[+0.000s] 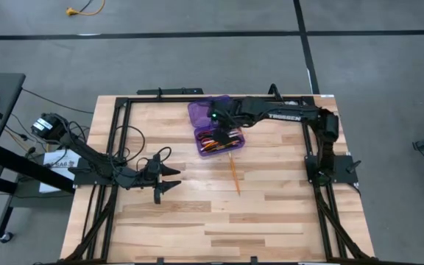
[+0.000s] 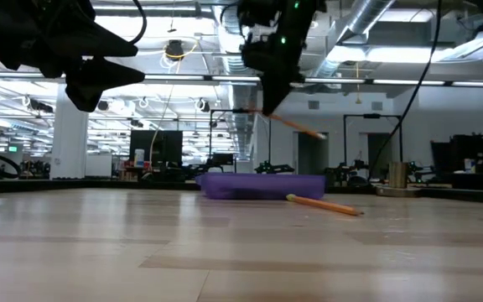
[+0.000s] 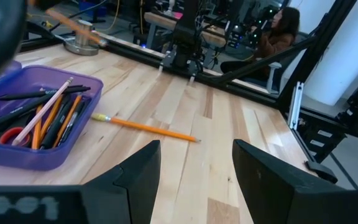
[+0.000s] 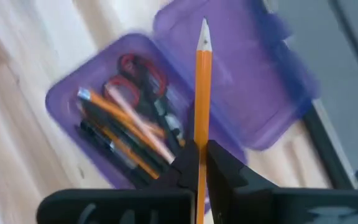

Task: Pick & place school supplies into a supply box
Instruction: Put the yellow pencil into the purple supply box

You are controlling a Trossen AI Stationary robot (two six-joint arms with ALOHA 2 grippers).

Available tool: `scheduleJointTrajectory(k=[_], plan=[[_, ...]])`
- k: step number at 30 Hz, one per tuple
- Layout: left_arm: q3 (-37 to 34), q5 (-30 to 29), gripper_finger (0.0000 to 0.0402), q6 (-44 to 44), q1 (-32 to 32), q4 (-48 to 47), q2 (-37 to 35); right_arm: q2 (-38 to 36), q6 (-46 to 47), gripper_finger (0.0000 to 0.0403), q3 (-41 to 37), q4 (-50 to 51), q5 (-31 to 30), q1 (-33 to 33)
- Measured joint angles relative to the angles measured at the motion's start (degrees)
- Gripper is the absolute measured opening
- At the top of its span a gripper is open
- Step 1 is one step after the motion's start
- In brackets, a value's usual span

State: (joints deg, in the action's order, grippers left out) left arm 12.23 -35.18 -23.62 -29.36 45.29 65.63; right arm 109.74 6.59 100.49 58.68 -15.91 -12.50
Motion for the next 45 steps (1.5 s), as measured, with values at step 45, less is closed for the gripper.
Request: scheduleJointTrajectory(k=[45], plan=[[0.0, 8.8, 0.0188, 5.3, 0.0, 0.5, 0.0, 13.6, 10.6, 0.0127, 10.0, 15.6, 2.3, 4.0]])
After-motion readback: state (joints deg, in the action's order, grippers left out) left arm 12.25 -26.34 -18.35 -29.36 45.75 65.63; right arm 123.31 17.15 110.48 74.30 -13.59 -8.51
